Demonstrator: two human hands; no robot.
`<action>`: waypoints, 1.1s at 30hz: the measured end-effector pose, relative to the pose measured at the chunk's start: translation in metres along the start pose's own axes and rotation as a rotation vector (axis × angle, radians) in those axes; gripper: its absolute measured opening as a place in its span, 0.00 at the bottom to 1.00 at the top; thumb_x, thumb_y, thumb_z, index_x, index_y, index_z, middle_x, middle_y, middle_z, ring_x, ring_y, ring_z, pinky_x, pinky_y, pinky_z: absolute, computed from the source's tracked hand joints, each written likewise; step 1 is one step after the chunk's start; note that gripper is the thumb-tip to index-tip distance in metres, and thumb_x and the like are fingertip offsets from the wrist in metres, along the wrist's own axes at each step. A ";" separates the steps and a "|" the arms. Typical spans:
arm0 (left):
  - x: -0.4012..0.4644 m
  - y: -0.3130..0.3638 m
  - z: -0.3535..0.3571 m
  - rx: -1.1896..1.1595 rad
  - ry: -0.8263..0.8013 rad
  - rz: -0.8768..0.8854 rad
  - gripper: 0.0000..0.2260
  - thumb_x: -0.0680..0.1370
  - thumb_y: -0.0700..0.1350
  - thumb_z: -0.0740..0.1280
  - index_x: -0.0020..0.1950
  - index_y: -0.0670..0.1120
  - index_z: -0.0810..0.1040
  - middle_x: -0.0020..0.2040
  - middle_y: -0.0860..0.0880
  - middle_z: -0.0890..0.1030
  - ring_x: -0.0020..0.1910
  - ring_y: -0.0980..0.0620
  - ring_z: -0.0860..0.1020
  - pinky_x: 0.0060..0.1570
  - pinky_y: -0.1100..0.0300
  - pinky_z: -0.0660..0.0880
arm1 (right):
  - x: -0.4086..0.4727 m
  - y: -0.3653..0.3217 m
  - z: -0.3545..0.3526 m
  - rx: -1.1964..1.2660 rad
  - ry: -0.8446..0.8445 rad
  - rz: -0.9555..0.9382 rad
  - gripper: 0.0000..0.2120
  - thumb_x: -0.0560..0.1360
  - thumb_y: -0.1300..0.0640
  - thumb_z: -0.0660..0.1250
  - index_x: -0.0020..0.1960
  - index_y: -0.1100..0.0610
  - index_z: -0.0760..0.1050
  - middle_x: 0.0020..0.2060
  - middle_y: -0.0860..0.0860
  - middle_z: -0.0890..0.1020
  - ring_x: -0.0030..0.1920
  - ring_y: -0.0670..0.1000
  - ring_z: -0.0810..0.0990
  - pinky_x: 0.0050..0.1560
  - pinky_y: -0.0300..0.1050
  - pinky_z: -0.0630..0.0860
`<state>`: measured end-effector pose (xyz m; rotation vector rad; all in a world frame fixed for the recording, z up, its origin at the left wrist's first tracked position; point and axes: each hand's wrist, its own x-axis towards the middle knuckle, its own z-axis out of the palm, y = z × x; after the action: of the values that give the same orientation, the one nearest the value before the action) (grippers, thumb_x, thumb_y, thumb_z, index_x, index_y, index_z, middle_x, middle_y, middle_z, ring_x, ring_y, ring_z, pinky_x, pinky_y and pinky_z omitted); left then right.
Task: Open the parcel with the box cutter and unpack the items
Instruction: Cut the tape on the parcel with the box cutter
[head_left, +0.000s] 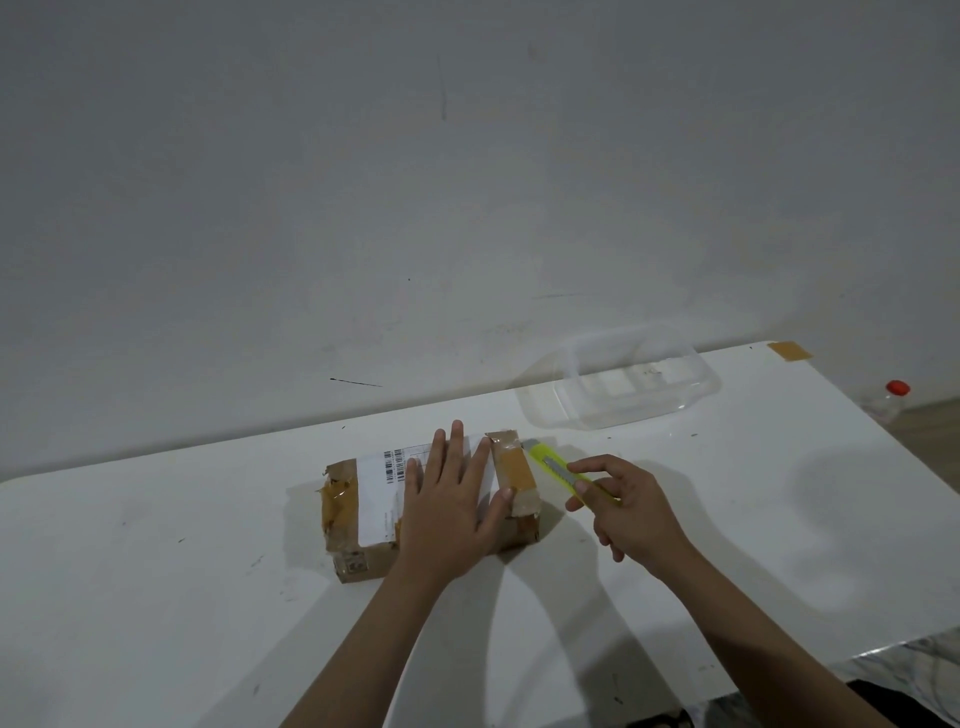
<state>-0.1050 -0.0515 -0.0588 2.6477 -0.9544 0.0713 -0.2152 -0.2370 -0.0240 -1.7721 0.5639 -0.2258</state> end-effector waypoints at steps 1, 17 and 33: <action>0.000 0.000 0.000 -0.004 0.002 -0.001 0.31 0.76 0.66 0.41 0.77 0.55 0.50 0.78 0.49 0.43 0.76 0.48 0.39 0.71 0.44 0.41 | 0.000 0.000 0.001 -0.001 -0.001 0.002 0.07 0.77 0.60 0.65 0.51 0.49 0.79 0.35 0.53 0.85 0.20 0.49 0.70 0.20 0.39 0.68; 0.002 0.001 0.001 -0.002 0.001 -0.008 0.31 0.76 0.65 0.43 0.77 0.54 0.51 0.78 0.49 0.44 0.77 0.48 0.40 0.71 0.44 0.42 | -0.008 -0.006 -0.014 -0.092 -0.108 0.019 0.07 0.76 0.62 0.66 0.48 0.50 0.78 0.33 0.54 0.84 0.19 0.49 0.67 0.19 0.37 0.65; 0.001 0.000 0.001 -0.011 0.023 -0.004 0.31 0.77 0.66 0.43 0.77 0.53 0.53 0.78 0.48 0.47 0.77 0.47 0.42 0.71 0.43 0.42 | -0.023 -0.011 -0.019 0.013 -0.164 0.091 0.05 0.77 0.61 0.65 0.49 0.53 0.78 0.33 0.57 0.83 0.22 0.52 0.66 0.19 0.36 0.64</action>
<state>-0.1040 -0.0526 -0.0600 2.6326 -0.9391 0.0950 -0.2402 -0.2406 -0.0050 -1.7296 0.5221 -0.0196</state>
